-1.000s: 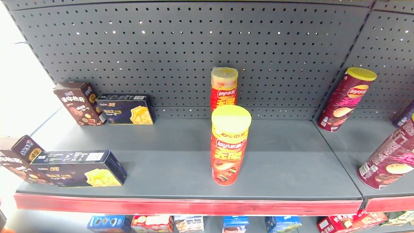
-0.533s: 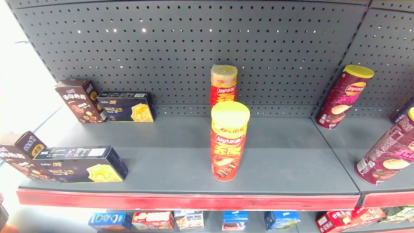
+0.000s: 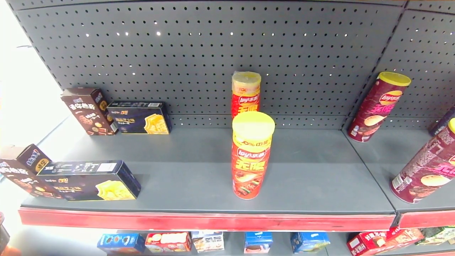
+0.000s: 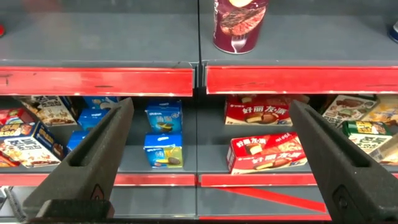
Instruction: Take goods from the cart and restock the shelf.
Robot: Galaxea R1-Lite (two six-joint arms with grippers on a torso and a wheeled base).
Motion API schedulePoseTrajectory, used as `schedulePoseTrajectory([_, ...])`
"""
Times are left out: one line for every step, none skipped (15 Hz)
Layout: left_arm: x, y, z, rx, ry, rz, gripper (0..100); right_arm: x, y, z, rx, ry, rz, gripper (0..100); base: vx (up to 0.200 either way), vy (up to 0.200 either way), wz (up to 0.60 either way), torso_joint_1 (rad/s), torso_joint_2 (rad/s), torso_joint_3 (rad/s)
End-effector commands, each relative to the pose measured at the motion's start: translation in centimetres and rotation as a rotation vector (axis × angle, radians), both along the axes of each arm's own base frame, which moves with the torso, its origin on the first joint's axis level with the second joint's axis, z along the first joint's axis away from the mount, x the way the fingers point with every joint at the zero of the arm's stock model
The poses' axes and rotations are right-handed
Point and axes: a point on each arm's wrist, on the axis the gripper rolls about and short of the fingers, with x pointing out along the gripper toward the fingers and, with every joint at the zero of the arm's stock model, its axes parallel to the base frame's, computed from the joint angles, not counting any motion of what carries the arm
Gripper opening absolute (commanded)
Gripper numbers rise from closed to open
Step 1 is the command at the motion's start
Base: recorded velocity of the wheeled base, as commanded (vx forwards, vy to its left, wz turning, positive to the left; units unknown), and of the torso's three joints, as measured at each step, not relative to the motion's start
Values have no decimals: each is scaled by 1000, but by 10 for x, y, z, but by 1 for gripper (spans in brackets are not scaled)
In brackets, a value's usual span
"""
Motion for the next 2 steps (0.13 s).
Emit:
schedulePoseTrajectory([0, 0, 0, 0, 1, 1, 100, 0, 0, 0, -1, 1, 0, 100, 0, 0, 0, 0, 0, 0])
schedulePoseTrajectory([0, 0, 0, 0, 2, 1, 100, 0, 0, 0, -1, 1, 0, 100, 0, 0, 0, 0, 0, 0])
